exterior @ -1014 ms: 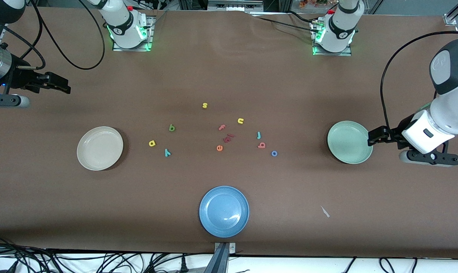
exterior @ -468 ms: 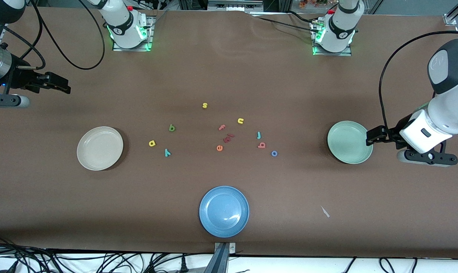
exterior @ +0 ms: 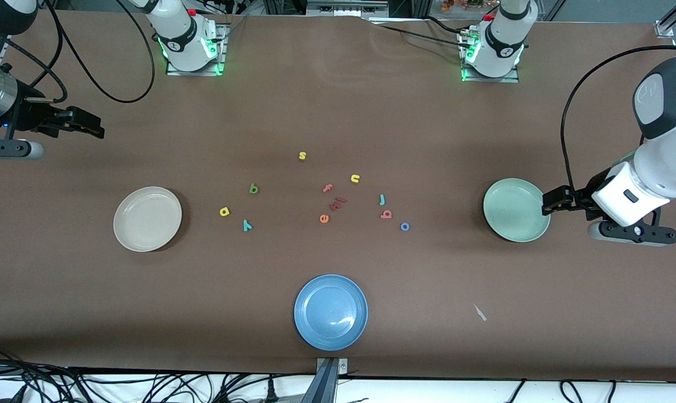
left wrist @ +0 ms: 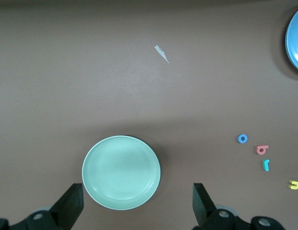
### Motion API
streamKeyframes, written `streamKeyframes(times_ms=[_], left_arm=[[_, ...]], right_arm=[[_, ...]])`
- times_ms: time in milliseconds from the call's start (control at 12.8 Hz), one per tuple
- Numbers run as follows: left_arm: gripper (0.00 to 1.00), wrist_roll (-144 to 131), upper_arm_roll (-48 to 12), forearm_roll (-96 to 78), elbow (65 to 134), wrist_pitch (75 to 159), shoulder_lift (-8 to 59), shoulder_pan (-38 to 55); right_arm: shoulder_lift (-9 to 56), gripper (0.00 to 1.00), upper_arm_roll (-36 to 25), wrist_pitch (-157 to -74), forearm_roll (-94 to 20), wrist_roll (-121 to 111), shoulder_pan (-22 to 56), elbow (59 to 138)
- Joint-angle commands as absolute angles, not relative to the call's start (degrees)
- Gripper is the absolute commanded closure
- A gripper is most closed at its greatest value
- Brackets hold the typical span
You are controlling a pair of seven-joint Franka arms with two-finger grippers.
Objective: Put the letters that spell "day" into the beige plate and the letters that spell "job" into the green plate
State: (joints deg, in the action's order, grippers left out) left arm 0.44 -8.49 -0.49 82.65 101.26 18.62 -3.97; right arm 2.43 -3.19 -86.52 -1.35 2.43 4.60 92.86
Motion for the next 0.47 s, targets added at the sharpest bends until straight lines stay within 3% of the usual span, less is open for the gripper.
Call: streamKeyframes(times_ms=[0, 390], left_arm=[[0.00, 1.58, -8.35, 0.70, 82.09, 100.81, 18.28, -4.13], [0.00, 1.58, -8.35, 4.66, 82.09, 100.72, 18.19, -4.13]], right_arm=[[2.20, 0.00, -3.08, -86.04, -0.88, 2.99, 4.39, 92.90], [2.20, 0.00, -3.08, -86.04, -0.88, 2.99, 4.39, 92.90]])
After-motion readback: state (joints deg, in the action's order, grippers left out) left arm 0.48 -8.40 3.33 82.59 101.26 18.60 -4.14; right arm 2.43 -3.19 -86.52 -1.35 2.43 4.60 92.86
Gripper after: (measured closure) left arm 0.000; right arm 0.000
